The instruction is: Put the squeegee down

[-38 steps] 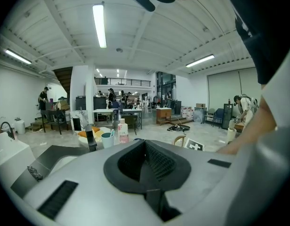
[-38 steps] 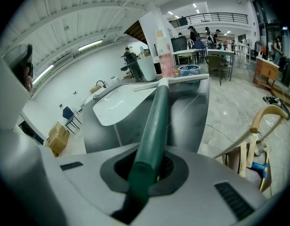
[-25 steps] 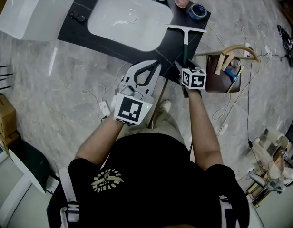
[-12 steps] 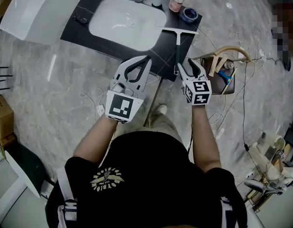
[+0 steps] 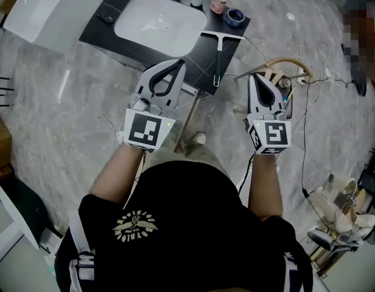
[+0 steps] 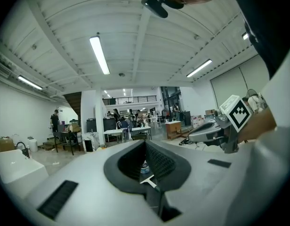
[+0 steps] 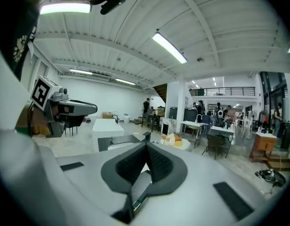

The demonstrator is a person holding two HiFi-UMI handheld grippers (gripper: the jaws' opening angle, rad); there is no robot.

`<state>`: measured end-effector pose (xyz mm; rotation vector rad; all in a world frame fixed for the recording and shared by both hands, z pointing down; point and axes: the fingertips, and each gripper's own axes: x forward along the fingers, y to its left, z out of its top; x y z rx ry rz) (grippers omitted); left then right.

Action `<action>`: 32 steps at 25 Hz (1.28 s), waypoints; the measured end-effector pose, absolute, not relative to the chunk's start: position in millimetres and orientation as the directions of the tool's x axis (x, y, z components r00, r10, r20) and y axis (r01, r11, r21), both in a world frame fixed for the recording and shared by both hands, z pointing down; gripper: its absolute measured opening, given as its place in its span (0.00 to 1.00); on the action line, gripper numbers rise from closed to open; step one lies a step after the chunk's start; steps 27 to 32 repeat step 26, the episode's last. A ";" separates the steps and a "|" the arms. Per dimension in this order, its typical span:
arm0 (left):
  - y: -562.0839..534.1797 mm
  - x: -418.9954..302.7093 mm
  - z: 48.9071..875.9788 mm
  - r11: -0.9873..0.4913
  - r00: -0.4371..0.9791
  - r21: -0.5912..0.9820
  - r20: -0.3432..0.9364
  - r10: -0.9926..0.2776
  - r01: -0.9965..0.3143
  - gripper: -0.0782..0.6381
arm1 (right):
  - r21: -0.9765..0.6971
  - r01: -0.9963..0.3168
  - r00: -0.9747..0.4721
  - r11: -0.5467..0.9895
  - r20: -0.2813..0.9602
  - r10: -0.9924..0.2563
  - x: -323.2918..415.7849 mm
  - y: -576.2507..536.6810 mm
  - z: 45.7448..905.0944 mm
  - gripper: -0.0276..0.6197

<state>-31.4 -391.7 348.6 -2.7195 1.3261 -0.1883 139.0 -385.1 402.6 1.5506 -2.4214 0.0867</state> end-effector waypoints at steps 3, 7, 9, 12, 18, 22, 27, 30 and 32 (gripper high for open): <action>-378.1 -31.1 336.5 -0.589 0.589 -0.146 0.049 -0.807 -0.795 0.14 | 0.113 -0.901 -0.387 0.419 0.226 -0.894 149.1 -369.2 378.8 0.09; -357.9 -27.1 320.6 -0.565 0.566 -0.167 0.042 -0.823 -0.808 0.14 | 0.116 -0.900 -0.393 0.420 0.201 -0.898 158.9 -348.5 355.9 0.09; -349.2 -24.7 316.6 -0.551 0.551 -0.167 0.052 -0.833 -0.817 0.14 | 0.121 -0.893 -0.407 0.433 0.193 -0.893 161.1 -340.2 349.1 0.09; -337.3 -21.5 311.0 -0.539 0.536 -0.175 0.064 -0.842 -0.824 0.14 | 0.107 -0.885 -0.429 0.453 0.191 -0.883 160.9 -331.1 346.0 0.09; -315.4 -26.1 303.5 -0.537 0.533 -0.199 0.077 -0.843 -0.820 0.14 | 0.079 -0.873 -0.459 0.482 0.204 -0.865 148.4 -314.2 347.6 0.09; -315.1 -42.5 302.8 -0.545 0.543 -0.203 0.074 -0.837 -0.813 0.14 | 0.085 -0.868 -0.465 0.489 0.207 -0.861 124.7 -314.9 344.6 0.09; -317.4 -62.7 299.3 -0.556 0.554 -0.193 0.071 -0.830 -0.808 0.14 | 0.089 -0.867 -0.466 0.491 0.207 -0.860 96.5 -315.1 336.7 0.09; -317.4 -62.7 299.3 -0.556 0.554 -0.193 0.071 -0.830 -0.808 0.14 | 0.089 -0.867 -0.466 0.491 0.207 -0.860 96.5 -315.1 336.7 0.09; -317.4 -62.7 299.3 -0.556 0.554 -0.193 0.071 -0.830 -0.808 0.14 | 0.089 -0.867 -0.466 0.491 0.207 -0.860 96.5 -315.1 336.7 0.09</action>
